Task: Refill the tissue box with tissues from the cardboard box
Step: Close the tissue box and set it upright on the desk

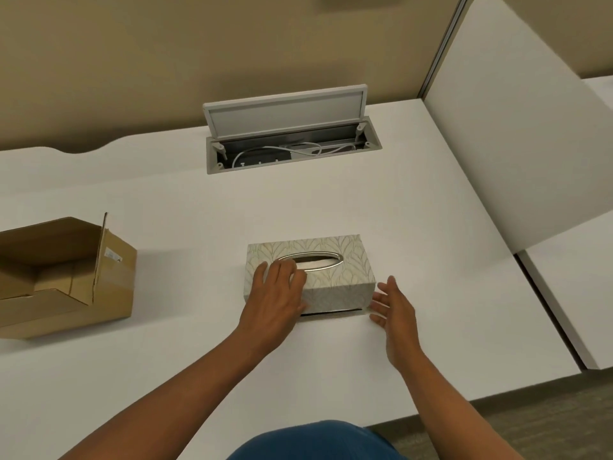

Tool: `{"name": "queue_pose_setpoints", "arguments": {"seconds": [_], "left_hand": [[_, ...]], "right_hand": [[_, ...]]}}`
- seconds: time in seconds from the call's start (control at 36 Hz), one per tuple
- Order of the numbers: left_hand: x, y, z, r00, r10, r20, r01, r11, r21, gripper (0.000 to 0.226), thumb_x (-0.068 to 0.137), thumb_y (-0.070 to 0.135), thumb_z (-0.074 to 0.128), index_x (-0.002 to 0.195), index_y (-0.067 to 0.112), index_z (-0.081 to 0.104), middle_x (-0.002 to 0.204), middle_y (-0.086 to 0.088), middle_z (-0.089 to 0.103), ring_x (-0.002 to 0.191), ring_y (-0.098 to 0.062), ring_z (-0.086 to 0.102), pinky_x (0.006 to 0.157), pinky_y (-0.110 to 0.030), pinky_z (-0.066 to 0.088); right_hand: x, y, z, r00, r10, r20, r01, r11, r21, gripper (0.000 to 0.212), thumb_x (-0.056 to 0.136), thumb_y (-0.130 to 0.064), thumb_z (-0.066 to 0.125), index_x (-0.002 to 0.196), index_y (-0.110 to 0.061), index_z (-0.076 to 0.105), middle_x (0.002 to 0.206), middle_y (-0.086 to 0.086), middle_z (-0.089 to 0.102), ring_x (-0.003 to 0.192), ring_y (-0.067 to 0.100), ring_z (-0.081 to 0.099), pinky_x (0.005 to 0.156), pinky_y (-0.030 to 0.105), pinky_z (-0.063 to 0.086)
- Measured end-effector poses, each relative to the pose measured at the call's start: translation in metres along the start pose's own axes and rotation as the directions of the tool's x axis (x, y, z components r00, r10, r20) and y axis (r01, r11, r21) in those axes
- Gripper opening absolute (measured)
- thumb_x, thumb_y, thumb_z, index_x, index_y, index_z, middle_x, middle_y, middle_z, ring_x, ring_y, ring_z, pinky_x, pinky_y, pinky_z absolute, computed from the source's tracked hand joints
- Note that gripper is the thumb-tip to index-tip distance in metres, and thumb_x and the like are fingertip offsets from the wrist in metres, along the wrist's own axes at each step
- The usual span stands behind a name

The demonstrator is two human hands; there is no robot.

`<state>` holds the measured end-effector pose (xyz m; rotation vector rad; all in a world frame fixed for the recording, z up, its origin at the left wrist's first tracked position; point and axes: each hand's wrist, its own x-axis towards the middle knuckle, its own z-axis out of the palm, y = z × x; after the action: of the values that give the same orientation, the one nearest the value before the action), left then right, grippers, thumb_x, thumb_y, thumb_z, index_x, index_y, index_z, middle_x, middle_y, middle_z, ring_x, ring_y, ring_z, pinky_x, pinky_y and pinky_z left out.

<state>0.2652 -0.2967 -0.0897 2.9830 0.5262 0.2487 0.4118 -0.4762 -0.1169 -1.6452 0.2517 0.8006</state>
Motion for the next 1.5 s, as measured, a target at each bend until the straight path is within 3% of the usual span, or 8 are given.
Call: {"name": "queue_pose_setpoints", "arguments": {"seconds": [0.36,0.47,0.58,0.72,0.83,0.94,1.14,1.5], "left_hand": [[-0.025,-0.004,0.022,0.995,0.092,-0.045,-0.096,0.991,-0.095,0.044,0.074,0.04,0.081,0.099,0.015,0.055,0.117,-0.009,0.053,0.112,-0.03,0.047,0.094,-0.042,0.039],[-0.034,-0.012,0.012,0.974,-0.18,-0.139,0.117,0.921,-0.373,0.043,0.088,0.052,0.062,0.113,0.018,0.057,0.13,-0.006,0.051,0.128,-0.023,0.042,0.107,-0.037,0.031],[-0.041,-0.024,0.007,0.766,-0.626,0.144,0.561,0.542,-0.626,0.059,0.091,0.056,0.051,0.136,0.018,0.047,0.144,-0.006,0.041,0.134,-0.024,0.037,0.111,-0.039,0.031],[-0.05,-0.026,0.013,0.512,-0.599,0.616,0.787,0.038,-0.616,0.083,0.078,0.079,0.049,0.142,0.028,0.045,0.143,-0.001,0.05,0.126,-0.023,0.051,0.105,-0.048,0.045],[-0.056,-0.025,0.015,0.538,-0.61,0.582,0.759,0.05,-0.649,0.072,0.071,0.087,0.047,0.093,0.021,0.068,0.097,0.004,0.072,0.095,-0.02,0.064,0.095,-0.05,0.052],[-0.055,-0.024,0.014,0.499,-0.636,0.588,0.791,0.058,-0.609,0.077,0.066,0.091,0.046,0.069,0.014,0.043,0.07,-0.003,0.046,0.069,-0.02,0.047,0.068,-0.036,0.04],[-0.06,-0.013,0.022,0.519,-0.654,0.55,0.775,0.089,-0.625,0.049,0.075,0.087,0.037,0.078,0.042,0.058,0.082,0.022,0.062,0.082,-0.002,0.057,0.066,-0.021,0.042],[-0.064,-0.004,0.018,0.479,-0.707,0.521,0.786,0.081,-0.613,0.047,0.079,0.083,0.036,0.076,0.041,0.055,0.08,0.019,0.06,0.08,0.0,0.054,0.066,-0.024,0.041]], "right_hand": [[-0.006,0.017,0.01,0.959,-0.271,0.082,0.283,0.925,-0.253,0.027,0.095,-0.052,0.06,0.086,-0.028,0.069,0.079,-0.003,0.068,0.073,0.008,0.054,0.072,0.03,0.045],[-0.006,0.017,0.007,0.941,-0.311,0.136,0.339,0.883,-0.323,0.022,0.099,-0.047,0.055,0.089,-0.032,0.067,0.083,-0.004,0.067,0.071,0.003,0.054,0.072,0.027,0.045],[-0.006,0.019,0.005,0.931,-0.325,0.167,0.364,0.863,-0.35,0.017,0.101,-0.045,0.052,0.097,-0.038,0.067,0.098,-0.007,0.073,0.088,0.009,0.063,0.079,0.025,0.049],[-0.004,0.019,0.003,0.928,-0.321,0.192,0.371,0.85,-0.375,0.025,0.101,-0.047,0.051,0.099,-0.03,0.069,0.093,-0.006,0.073,0.079,0.003,0.06,0.075,0.023,0.047],[-0.004,0.018,0.003,0.926,-0.311,0.215,0.374,0.841,-0.391,0.022,0.102,-0.048,0.048,0.1,-0.037,0.067,0.098,-0.01,0.074,0.086,0.003,0.063,0.077,0.021,0.048],[-0.006,0.017,0.004,0.931,-0.302,0.207,0.361,0.849,-0.387,0.02,0.102,-0.049,0.047,0.098,-0.043,0.066,0.098,-0.019,0.073,0.089,-0.007,0.062,0.077,0.016,0.046],[0.003,0.015,0.004,0.917,-0.323,0.233,0.394,0.82,-0.416,0.028,0.104,-0.044,0.045,0.102,-0.029,0.067,0.099,-0.005,0.073,0.094,0.015,0.064,0.078,0.02,0.048],[0.01,0.016,0.003,0.861,-0.429,0.273,0.509,0.718,-0.474,0.031,0.106,-0.041,0.042,0.082,-0.027,0.057,0.076,-0.006,0.064,0.068,0.003,0.052,0.063,0.016,0.041]]}}
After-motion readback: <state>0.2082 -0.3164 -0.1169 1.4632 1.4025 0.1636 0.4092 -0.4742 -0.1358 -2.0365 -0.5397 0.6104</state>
